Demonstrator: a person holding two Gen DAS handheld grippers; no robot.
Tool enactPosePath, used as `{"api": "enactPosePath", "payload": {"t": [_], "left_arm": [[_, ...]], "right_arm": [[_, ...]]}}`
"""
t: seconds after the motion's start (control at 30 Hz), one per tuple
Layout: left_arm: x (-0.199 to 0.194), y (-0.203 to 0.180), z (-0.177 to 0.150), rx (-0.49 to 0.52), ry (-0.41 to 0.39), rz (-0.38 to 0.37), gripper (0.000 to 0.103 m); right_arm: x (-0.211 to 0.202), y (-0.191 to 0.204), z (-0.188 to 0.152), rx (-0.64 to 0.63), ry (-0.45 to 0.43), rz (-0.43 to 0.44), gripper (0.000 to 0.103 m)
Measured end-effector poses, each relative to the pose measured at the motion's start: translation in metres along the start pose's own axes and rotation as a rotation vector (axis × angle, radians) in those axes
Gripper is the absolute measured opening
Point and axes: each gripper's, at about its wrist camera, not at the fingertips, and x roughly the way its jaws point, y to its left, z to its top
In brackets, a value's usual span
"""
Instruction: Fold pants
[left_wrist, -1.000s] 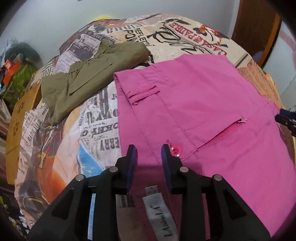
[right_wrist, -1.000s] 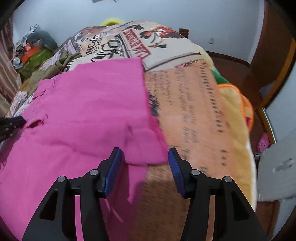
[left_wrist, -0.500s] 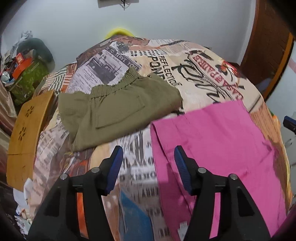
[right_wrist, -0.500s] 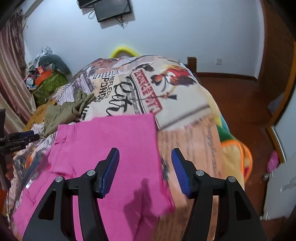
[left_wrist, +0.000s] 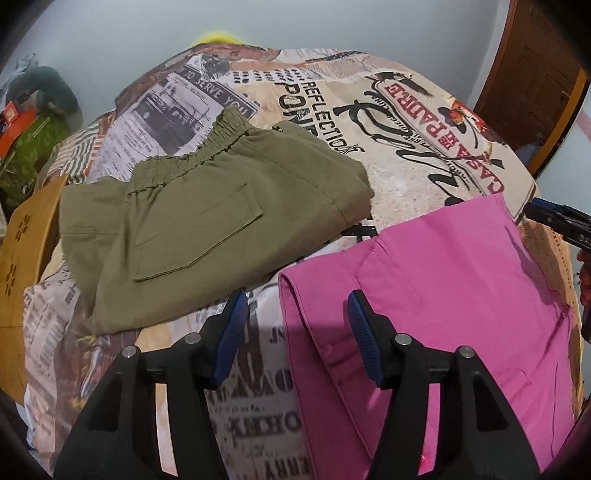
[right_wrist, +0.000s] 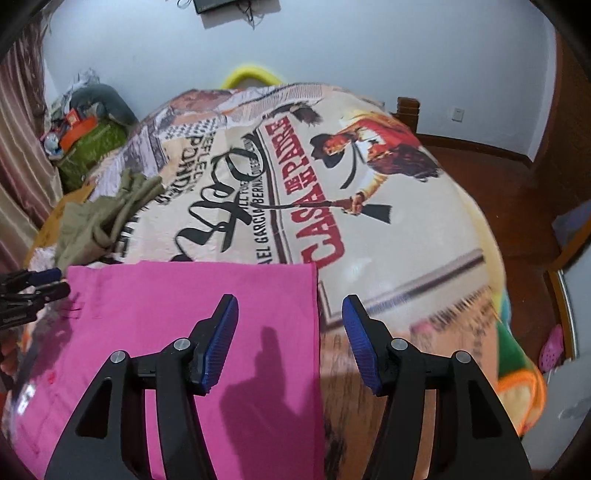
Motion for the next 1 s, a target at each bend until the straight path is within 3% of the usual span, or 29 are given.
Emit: {"api": "enactPosePath", "payload": {"t": [0.27, 0.37, 0.43, 0.57, 0.8, 1.0], "left_arm": [[0.022, 0.005, 0.004, -0.015, 0.015, -0.008, 0.053], [0.024, 0.004, 0.005, -0.016, 0.012, -0.001, 0.044], [0.024, 0.005, 0.006, -0.025, 0.012, -0.001, 0.038], [0.020, 0.007, 0.007, -0.039, 0.005, 0.010, 0.021], [0.007, 0.007, 0.002, -0.011, -0.003, 0.030, 0.010], [-0.030, 0.006, 0.004, 0.008, -0.076, 0.063, 0.009]], "right_arm": [[0.044, -0.002, 0.009, -0.023, 0.020, 0.013, 0.053], [0.050, 0.002, 0.010, -0.031, 0.018, 0.038, 0.038], [0.052, 0.006, 0.008, -0.048, 0.027, 0.054, 0.019], [0.049, 0.010, 0.006, -0.060, 0.028, 0.045, 0.010], [0.034, 0.018, 0.006, -0.083, -0.003, 0.018, 0.007], [0.004, 0.035, 0.014, -0.144, -0.090, -0.007, 0.005]]}}
